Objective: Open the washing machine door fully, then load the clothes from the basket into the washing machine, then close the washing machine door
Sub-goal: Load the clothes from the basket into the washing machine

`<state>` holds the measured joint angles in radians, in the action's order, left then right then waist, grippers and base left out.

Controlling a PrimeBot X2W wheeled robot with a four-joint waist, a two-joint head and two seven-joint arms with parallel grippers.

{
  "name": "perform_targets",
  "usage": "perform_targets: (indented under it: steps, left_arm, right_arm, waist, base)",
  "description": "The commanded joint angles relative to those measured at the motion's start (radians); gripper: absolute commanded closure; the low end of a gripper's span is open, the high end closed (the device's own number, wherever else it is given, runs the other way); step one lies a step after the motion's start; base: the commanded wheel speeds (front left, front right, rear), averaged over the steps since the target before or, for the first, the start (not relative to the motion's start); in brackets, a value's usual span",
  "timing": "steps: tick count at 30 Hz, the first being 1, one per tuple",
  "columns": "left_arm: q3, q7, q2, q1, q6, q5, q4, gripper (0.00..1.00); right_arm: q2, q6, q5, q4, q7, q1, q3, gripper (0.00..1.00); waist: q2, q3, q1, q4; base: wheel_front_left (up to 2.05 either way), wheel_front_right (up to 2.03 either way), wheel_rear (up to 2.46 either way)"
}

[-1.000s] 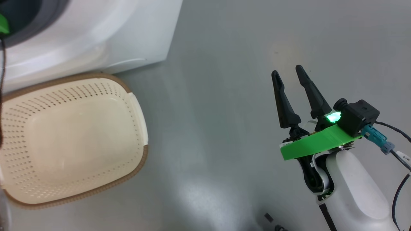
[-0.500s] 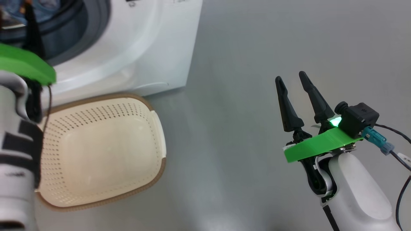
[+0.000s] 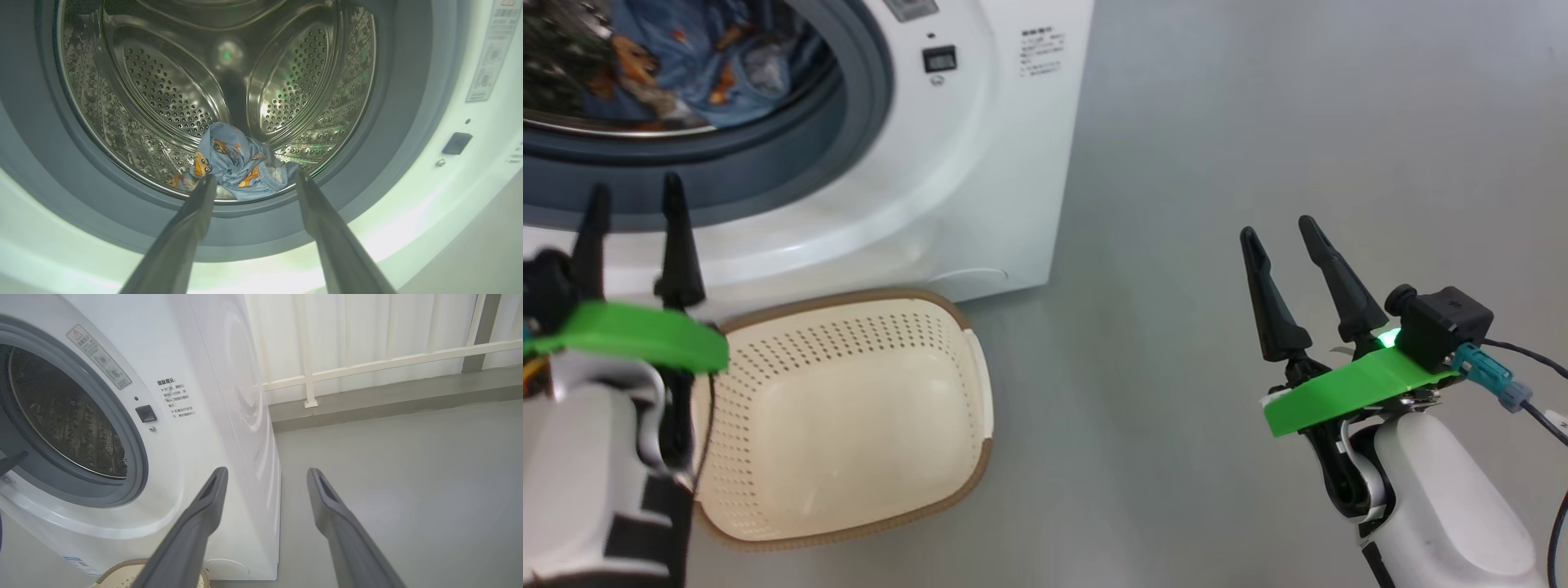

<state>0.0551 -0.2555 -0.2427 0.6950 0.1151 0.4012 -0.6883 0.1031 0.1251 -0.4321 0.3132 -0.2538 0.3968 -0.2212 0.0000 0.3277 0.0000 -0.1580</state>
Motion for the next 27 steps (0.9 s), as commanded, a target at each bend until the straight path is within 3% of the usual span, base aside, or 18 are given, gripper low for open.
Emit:
perform_targets:
  steps: [1,14,27]
  left_arm:
    - [-0.039,-0.006,-0.027,-0.052,0.003,-0.012,0.066,0.0]
    - [-0.091,-0.006,0.033,-0.312,-0.02,-0.005,0.282,0.0]
    - [-0.085,-0.001,0.054,-0.453,-0.06,-0.009,0.391,0.0]
  right_arm:
    - [0.011,0.006,-0.009,-0.017,-0.008,-0.014,-0.015,0.0]
    - [0.039,0.006,-0.016,-0.01,-0.008,-0.045,-0.011,0.0]
    - [0.063,0.006,-0.024,-0.008,-0.008,-0.09,-0.002,0.0]
  waist:
    - [0.0,-0.046,0.0,0.038]
    - [0.0,-0.133,0.0,0.084]
    - [0.0,-0.208,0.0,0.098]
  base:
    - [0.0,0.0,0.0]
    - [0.0,0.0,0.0]
    - [0.0,0.0,0.0]
